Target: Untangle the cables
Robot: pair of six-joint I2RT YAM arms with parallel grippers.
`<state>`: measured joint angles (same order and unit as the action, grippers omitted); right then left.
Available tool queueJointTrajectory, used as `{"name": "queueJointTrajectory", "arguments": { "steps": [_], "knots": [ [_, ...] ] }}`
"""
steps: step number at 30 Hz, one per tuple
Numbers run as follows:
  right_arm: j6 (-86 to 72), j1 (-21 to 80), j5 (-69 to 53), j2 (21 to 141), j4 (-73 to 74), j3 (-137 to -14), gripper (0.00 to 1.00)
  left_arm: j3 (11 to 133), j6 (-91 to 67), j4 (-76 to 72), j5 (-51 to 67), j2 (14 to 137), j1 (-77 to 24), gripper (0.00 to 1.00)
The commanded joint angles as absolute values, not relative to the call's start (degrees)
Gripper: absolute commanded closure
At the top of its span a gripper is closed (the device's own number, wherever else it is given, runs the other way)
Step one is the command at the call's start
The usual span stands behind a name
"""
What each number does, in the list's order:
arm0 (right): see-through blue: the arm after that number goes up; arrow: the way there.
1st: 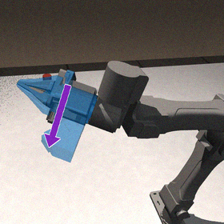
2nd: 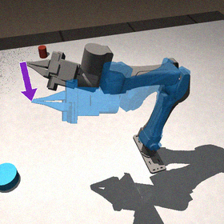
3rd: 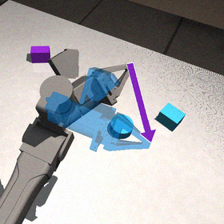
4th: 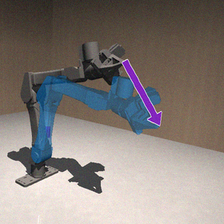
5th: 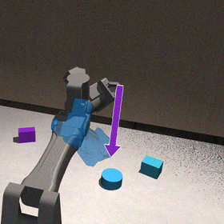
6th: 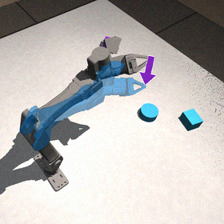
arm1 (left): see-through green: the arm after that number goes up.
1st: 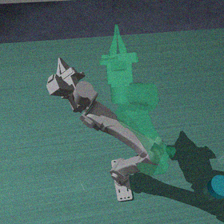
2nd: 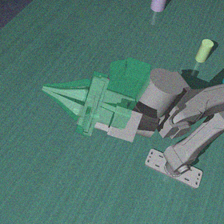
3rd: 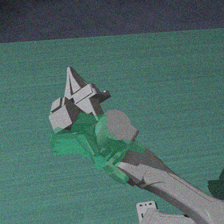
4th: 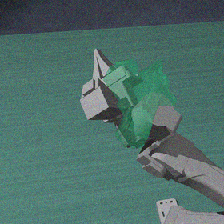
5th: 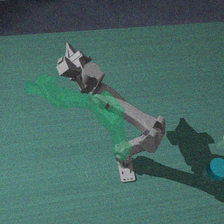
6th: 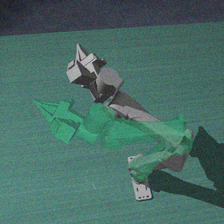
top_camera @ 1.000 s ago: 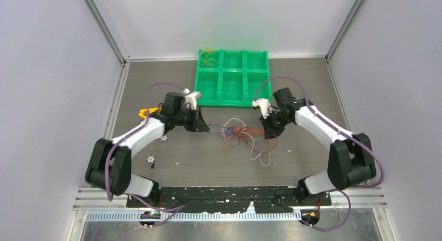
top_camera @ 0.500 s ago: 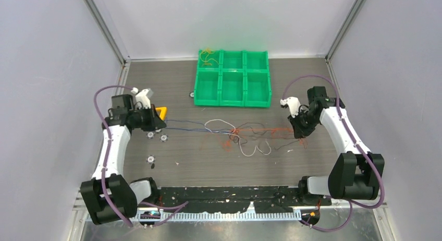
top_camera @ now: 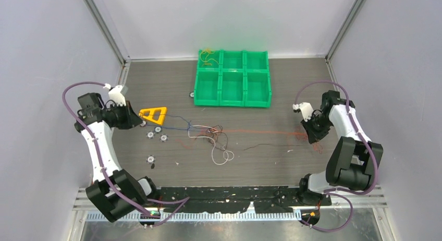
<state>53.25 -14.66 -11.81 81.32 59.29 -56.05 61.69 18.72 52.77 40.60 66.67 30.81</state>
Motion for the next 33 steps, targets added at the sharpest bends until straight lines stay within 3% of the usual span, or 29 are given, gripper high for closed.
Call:
{"name": "queueJointTrajectory", "arguments": {
  "steps": [1,10,11,13,15,17,26,33],
  "knots": [
    [54.3,-15.3,-15.1,80.3,60.5,-59.9,0.95,61.3,23.7,55.7,44.3,65.4,29.3,1.0],
    [48.4,-10.7,-43.0,76.2,72.3,-73.8,0.95,52.4,21.8,49.2,41.5,56.1,3.6,1.0],
    [47.1,-8.7,-44.4,75.5,72.6,-74.9,0.95,52.0,22.1,47.5,42.0,55.9,1.9,0.88],
    [44.8,-5.2,-48.1,73.6,72.2,-76.0,0.95,52.9,23.1,45.5,44.8,56.1,-1.3,0.54],
    [41.4,-1.4,-50.8,71.3,70.1,-76.5,0.95,56.1,21.2,41.5,46.7,56.4,-4.7,0.35],
    [37.8,2.6,-53.1,69.2,67.3,-76.6,0.95,58.4,17.0,35.3,48.8,56.7,-8.5,0.25],
    [21.8,13.6,-56.1,64.3,55.2,-77.4,0.95,64.6,8.6,14.1,43.8,63.6,-33.5,0.17],
    [27.4,16.8,-54.4,61.9,57.2,-75.2,0.95,68.3,-9.9,1.5,45.0,69.6,-35.9,0.17]
  ]
}}
